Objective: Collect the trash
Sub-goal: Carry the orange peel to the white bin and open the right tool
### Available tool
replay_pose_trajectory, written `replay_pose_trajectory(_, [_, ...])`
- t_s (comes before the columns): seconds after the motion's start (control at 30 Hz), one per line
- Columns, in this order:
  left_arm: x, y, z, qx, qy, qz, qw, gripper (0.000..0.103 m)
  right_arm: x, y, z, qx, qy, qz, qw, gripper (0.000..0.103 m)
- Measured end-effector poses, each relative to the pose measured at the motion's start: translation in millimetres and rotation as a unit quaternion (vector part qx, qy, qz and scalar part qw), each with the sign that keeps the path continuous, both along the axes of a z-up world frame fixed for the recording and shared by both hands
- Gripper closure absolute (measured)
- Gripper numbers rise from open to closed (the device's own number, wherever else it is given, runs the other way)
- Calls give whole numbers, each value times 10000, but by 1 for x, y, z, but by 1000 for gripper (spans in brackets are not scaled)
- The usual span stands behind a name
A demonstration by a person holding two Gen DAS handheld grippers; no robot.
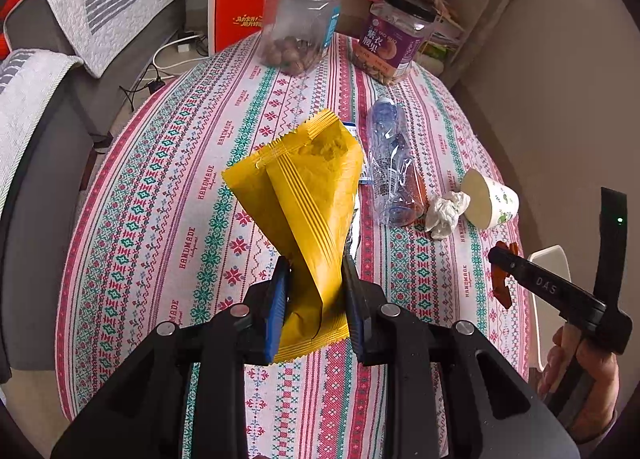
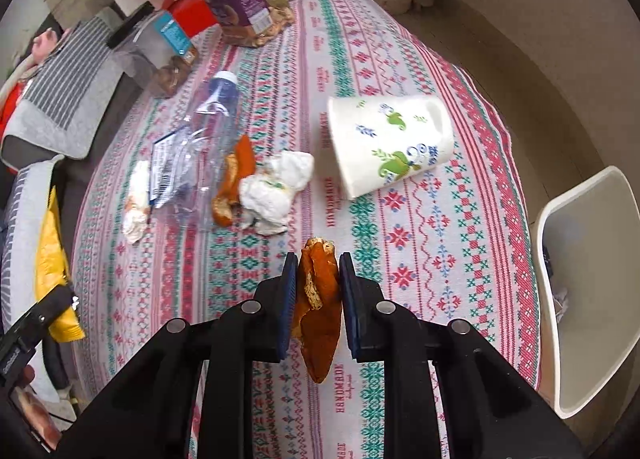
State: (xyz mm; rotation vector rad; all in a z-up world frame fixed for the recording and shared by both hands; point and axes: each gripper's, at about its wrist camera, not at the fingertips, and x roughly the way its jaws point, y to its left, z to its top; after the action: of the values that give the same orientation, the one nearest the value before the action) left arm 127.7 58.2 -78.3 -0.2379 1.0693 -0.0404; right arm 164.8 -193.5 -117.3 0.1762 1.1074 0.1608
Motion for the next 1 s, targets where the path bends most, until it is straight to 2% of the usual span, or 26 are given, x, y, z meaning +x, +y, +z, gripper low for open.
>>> replay_pose_trajectory(0.17, [-2, 2, 9, -88, -161, 64, 9998, 76, -14, 27, 30, -18, -441, 491, 9978, 83])
replay_pose_trajectory(0.33, [-3, 2, 10, -91, -234, 40, 9997, 76, -18, 35, 40, -50, -650, 597, 9961, 83])
replay_pose_trajectory(0.7, [1, -17, 8, -34, -254, -138, 9996, 76, -22, 18, 50, -174, -870, 425, 9952, 83])
replay_pose_trajectory(1.0, [2, -42, 9, 77, -350, -322, 9988, 76, -29, -30, 62, -373, -1085, -82, 9934, 83])
